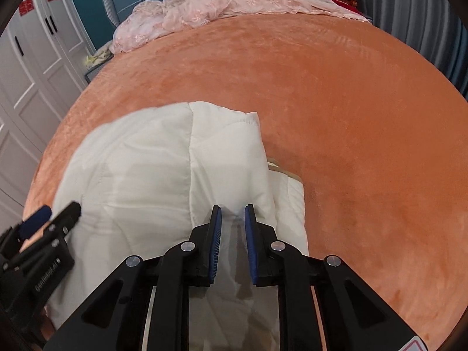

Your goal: Fold large clothes

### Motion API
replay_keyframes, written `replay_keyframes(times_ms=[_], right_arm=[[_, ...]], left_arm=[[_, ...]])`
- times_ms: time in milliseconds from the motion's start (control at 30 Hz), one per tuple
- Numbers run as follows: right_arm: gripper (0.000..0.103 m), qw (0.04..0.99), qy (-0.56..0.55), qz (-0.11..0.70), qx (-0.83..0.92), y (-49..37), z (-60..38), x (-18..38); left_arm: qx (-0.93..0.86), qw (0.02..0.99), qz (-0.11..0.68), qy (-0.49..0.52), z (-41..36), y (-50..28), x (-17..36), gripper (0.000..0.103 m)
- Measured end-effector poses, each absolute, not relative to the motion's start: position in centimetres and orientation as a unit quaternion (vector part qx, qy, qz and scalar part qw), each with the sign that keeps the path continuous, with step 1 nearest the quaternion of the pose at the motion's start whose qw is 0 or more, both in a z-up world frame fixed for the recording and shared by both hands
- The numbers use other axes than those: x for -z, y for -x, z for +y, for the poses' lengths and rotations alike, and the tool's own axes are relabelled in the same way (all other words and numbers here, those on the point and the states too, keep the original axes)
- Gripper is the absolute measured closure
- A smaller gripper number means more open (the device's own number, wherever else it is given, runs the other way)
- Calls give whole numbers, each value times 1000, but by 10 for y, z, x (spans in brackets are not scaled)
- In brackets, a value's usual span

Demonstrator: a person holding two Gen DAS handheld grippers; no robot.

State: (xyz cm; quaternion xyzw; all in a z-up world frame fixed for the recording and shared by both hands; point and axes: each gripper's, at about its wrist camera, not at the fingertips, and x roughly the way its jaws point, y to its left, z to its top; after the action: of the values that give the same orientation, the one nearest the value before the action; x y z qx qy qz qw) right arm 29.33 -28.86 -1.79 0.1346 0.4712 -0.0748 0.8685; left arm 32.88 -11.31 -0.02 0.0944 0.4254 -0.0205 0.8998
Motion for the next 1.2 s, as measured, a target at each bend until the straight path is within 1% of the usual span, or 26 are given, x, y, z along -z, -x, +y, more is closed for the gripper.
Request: replay_keyframes(times_ms=[233,400,467,500,533,567,600,633,700,867,1067,1200], right_arm=[[91,876,-134,459,65,-295,-291,38],[90,884,-114,449,68,-294,-285,41],[88,883,-116,450,66,-291,-285,37],[87,882,-118,451,66,-288,-286,32],[83,881,-119,453,68,-283,-287,26],[80,881,-120,453,69,-278,-286,22],[70,882,-120,449,73,-264,-286,11],[54,884,-119,447,74,-255,-284,6],[42,888,-117,439,74,-225,-284,-6],[42,873,-126,467,64,-162,-281,4],[42,851,-109,507,82,-121,-275,24],[42,849,-91,513,83,-92,-265,19]], left_arm=[[3,914,398,-80,-111,-329,21,38],[-6,920,382,-90,-114,-325,26,37],[-4,920,381,-92,-114,-321,22,36],[-2,920,381,-91,-113,-318,19,33],[-1,920,382,-91,-110,-313,15,26],[-3,919,384,-88,-107,-308,11,22],[-4,919,386,-85,-104,-301,7,15],[-5,918,388,-81,-99,-292,3,12],[1,916,395,-74,-93,-275,-1,12],[9,907,413,-78,-88,-227,-4,12],[15,891,444,-91,-88,-178,3,12],[12,883,458,-102,-85,-149,7,12]])
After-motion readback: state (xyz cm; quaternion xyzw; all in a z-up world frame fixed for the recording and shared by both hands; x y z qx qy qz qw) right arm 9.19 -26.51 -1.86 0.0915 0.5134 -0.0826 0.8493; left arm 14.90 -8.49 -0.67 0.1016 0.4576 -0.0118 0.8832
